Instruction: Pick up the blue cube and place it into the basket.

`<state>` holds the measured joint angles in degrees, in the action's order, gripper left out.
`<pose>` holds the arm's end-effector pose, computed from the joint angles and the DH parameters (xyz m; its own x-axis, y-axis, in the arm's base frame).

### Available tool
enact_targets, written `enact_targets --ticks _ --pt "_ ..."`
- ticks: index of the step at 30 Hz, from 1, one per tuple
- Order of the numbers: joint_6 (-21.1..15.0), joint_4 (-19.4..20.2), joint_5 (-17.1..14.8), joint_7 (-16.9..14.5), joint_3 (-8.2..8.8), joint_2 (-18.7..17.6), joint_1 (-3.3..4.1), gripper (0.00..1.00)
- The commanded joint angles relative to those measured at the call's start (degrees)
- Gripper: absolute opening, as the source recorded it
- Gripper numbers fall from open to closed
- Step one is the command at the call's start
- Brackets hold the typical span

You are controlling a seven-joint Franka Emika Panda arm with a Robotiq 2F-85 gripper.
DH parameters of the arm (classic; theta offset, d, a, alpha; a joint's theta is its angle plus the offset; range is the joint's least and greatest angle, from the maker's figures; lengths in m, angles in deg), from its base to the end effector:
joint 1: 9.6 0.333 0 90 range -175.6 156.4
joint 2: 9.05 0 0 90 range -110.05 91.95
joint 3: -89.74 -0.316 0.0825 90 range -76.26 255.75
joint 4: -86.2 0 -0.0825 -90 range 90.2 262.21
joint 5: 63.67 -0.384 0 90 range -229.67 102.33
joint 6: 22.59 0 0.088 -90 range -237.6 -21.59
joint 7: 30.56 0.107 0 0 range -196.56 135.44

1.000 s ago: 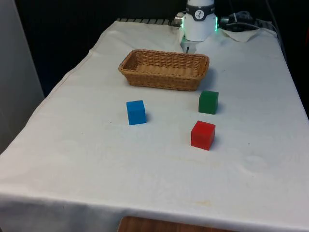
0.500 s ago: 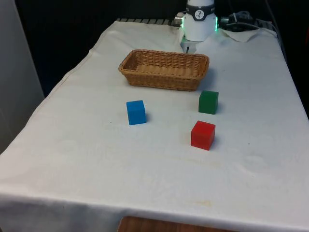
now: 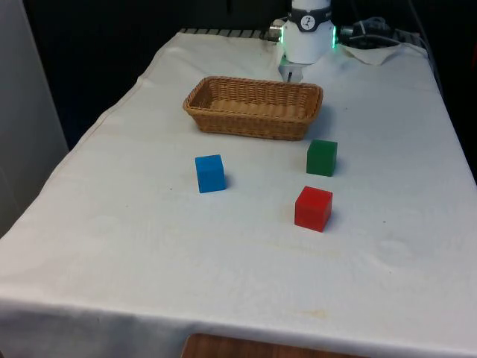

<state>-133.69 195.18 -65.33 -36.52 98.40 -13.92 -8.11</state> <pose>0.5722 -0.0682 0.4505 0.9985 -0.0315 -0.0453 -0.0324 -0.9993 -0.0185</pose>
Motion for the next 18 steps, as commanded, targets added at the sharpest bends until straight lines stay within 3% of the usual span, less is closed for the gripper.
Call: enact_targets --ticks 1,13,14,18 --pt "-1.15 0.40 0.23 0.52 0.17 -0.11 -0.06 1.00" --pt "-5.79 0.40 0.52 1.78 1.26 -3.15 0.00 1.00" --pt "-4.98 0.63 0.06 1.32 1.15 -2.52 0.00 1.00" --pt "-7.85 0.17 0.74 1.95 1.43 -4.58 0.06 1.00"
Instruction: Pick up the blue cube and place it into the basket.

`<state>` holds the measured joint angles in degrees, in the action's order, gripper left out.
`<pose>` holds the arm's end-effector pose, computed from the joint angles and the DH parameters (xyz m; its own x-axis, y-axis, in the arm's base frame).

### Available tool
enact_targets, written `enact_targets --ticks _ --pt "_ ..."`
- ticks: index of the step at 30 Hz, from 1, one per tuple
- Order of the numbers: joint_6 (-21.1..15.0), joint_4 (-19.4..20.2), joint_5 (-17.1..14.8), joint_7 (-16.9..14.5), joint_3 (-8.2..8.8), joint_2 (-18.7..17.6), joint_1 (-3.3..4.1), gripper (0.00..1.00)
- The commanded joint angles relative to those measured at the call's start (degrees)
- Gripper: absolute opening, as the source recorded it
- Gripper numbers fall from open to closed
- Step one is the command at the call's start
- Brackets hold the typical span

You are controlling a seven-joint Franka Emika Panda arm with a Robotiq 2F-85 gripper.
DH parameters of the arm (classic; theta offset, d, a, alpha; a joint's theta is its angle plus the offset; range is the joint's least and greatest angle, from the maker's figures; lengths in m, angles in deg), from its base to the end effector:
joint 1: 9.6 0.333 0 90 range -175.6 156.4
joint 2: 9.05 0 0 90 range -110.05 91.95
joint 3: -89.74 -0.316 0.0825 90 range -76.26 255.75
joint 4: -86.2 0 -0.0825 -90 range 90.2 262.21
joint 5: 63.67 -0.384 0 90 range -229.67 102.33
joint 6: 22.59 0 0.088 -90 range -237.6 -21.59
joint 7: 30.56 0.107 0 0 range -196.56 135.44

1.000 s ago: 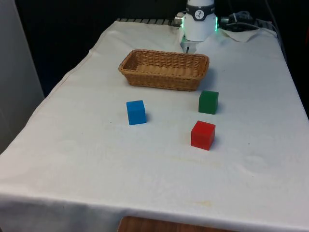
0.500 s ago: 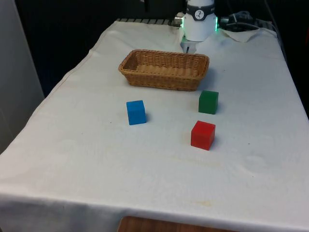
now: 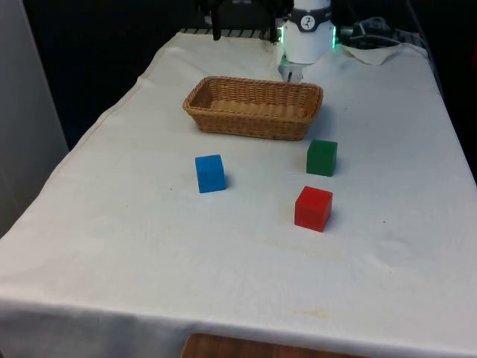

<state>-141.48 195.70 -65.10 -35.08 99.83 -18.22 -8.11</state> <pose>0.5905 -0.0844 0.4147 0.9967 -0.0808 0.0060 -0.0808 -0.9967 0.0065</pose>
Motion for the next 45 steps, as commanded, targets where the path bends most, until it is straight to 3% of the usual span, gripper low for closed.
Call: enact_targets --ticks 1,21,22,23,30,31,38,40,45 --pt "-1.03 -0.46 0.63 0.57 0.11 -0.92 0.06 1.00" --pt "-10.54 -0.57 1.66 1.32 0.74 -6.93 0.11 1.00" --pt "-9.80 -0.69 1.20 1.03 0.63 -6.93 0.00 1.00" --pt "-11.63 -0.34 1.49 0.74 0.69 -7.39 0.00 1.00" --pt "-15.07 0.57 0.97 -1.83 0.57 -8.37 -0.11 1.00" --pt "-13.98 0.23 1.20 -1.15 0.74 -8.31 0.00 1.00" --pt "-19.25 2.01 0.80 -5.61 0.46 -9.45 -0.17 1.00" --pt "-18.28 1.78 1.20 -4.93 0.74 -9.28 0.00 1.00" --pt "-21.83 2.75 0.57 -8.14 0.34 -10.26 -0.23 1.00"
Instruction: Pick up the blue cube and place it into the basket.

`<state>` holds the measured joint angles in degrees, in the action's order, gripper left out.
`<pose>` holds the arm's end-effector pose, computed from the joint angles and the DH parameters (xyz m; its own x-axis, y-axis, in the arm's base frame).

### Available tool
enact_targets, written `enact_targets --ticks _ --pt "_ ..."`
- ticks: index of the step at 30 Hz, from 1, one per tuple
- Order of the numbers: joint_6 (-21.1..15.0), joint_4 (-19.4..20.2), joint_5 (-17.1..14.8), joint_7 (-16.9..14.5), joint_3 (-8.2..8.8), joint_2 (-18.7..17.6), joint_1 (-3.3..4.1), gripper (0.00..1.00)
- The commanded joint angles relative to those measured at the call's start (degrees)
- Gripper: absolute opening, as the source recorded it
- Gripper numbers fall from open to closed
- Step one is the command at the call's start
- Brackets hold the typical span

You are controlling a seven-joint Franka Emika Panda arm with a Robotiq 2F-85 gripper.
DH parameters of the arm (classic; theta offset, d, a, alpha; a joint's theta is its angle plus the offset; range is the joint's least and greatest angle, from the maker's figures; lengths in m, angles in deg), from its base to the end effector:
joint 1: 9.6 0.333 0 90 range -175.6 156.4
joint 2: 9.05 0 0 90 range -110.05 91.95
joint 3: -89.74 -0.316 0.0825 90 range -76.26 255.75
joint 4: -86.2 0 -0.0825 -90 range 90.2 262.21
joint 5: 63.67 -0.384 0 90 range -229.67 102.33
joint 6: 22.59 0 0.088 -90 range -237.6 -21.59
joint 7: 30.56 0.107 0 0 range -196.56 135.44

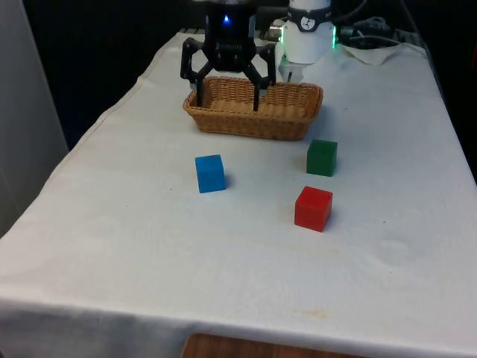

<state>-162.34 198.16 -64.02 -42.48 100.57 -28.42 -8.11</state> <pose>0.6209 -0.0961 0.3227 0.9887 0.0614 0.1367 0.0496 -0.9949 0.0879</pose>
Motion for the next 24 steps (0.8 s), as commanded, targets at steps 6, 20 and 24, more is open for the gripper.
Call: enact_targets --ticks 6,20,24 --pt "-3.27 0.92 -1.03 -3.15 -0.52 -0.69 -0.29 1.00" --pt "-5.27 1.15 -4.53 -11.23 -0.74 -1.78 -0.52 1.00" --pt "-5.04 1.09 -4.64 -11.46 -0.34 -1.83 -0.17 1.00"
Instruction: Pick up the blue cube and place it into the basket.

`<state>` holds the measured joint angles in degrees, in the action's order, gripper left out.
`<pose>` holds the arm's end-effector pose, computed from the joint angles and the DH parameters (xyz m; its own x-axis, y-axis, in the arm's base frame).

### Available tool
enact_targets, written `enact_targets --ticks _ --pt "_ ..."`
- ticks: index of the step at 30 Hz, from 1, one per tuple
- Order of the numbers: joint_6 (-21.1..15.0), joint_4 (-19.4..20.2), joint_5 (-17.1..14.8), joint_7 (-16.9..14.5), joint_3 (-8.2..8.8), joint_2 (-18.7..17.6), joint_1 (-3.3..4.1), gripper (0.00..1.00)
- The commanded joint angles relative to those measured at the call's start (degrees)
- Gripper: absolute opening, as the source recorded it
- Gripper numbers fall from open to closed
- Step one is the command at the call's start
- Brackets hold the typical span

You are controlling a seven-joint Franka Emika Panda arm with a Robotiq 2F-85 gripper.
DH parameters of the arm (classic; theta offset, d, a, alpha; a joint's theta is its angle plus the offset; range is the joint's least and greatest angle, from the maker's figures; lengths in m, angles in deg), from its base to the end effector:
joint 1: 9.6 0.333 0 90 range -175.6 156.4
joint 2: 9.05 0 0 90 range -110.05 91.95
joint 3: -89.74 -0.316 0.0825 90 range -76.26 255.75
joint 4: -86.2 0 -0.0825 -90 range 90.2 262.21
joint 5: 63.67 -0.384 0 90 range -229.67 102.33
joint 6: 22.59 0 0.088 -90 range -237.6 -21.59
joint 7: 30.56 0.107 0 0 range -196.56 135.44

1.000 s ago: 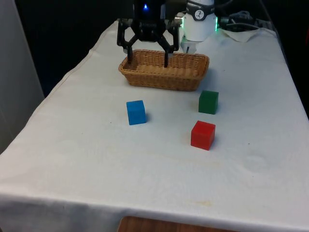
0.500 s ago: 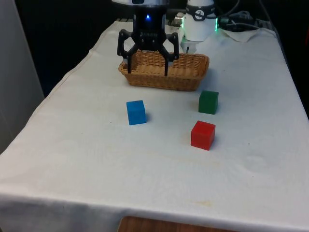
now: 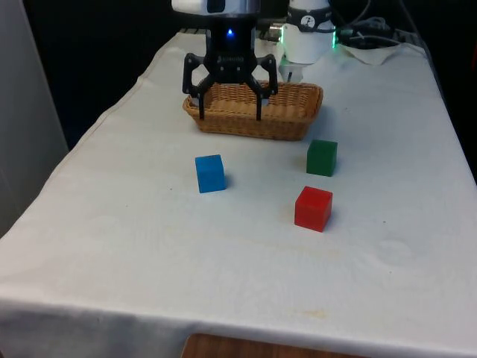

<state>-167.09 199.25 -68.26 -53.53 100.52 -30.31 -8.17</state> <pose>0.6220 -0.0973 0.3025 0.9659 0.1984 0.1663 0.1870 -0.9790 0.0815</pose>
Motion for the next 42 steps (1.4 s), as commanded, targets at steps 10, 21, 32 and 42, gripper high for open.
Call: enact_targets --ticks 10,21,32,42 --pt "-0.46 -0.29 -1.32 -3.21 0.17 -1.26 -0.97 1.00" --pt "-0.17 -2.18 -1.38 -8.02 0.69 -4.70 -1.38 1.00" --pt "-0.40 -2.52 -1.32 -12.72 0.69 -7.22 -1.55 1.00" --pt "0.29 -3.95 -1.55 -14.27 1.09 -9.63 -2.18 1.00"
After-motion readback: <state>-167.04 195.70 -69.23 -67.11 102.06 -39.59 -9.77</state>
